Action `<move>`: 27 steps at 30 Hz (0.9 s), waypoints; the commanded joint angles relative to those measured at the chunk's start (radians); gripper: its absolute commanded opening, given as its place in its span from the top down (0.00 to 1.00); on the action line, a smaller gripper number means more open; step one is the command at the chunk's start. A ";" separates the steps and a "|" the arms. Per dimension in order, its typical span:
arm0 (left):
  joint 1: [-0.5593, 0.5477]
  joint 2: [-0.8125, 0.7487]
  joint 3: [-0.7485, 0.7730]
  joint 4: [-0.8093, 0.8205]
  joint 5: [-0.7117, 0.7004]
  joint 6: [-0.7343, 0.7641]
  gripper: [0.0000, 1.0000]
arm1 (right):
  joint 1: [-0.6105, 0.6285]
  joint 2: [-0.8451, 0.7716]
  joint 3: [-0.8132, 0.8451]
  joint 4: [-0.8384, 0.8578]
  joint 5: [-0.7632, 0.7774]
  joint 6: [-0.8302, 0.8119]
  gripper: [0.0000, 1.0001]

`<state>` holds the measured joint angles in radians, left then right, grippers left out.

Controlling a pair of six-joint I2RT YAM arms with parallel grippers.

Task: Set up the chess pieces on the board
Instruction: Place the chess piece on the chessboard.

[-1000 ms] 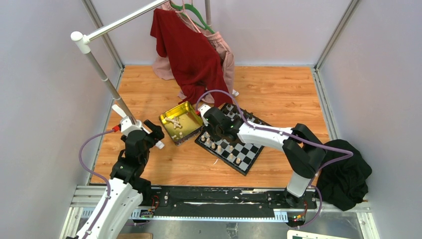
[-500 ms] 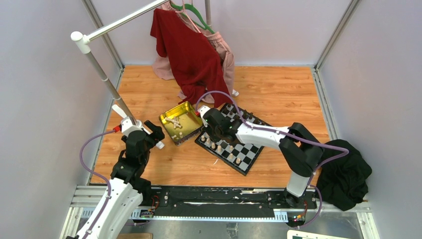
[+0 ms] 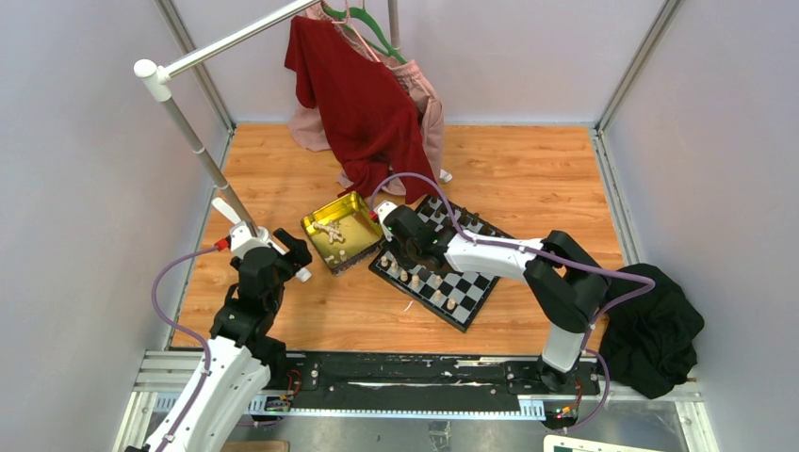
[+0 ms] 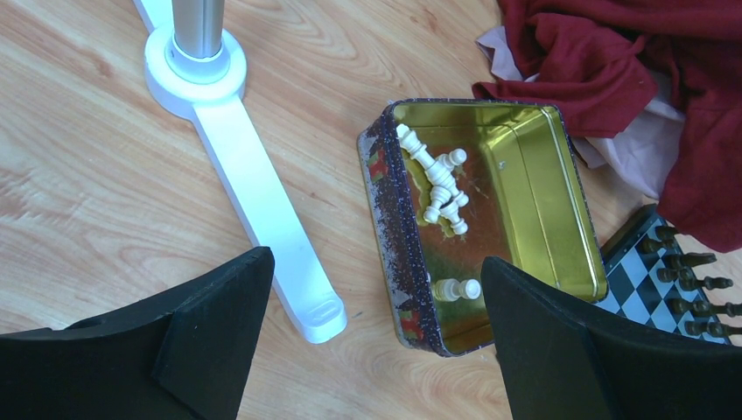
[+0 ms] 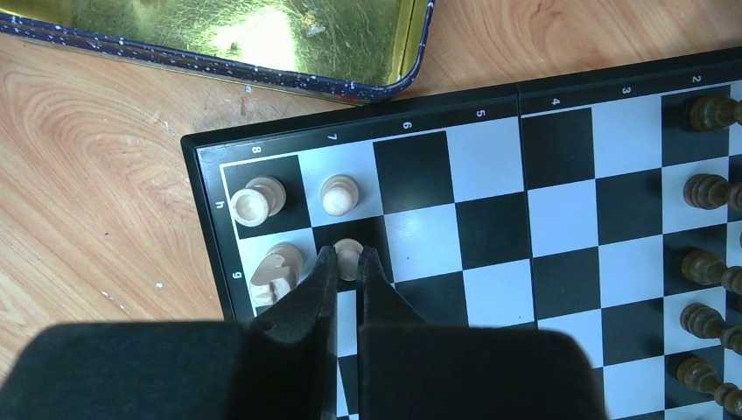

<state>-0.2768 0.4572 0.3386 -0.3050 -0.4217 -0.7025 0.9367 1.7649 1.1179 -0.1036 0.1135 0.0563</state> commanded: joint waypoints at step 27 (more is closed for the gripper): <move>-0.002 -0.027 0.013 0.008 0.009 0.001 0.06 | 0.033 -0.108 0.015 -0.057 0.046 0.001 0.66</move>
<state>-0.2768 0.4446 0.3344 -0.3008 -0.4107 -0.7029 0.9440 1.7267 1.1114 -0.1207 0.1238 0.0635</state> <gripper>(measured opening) 0.941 0.336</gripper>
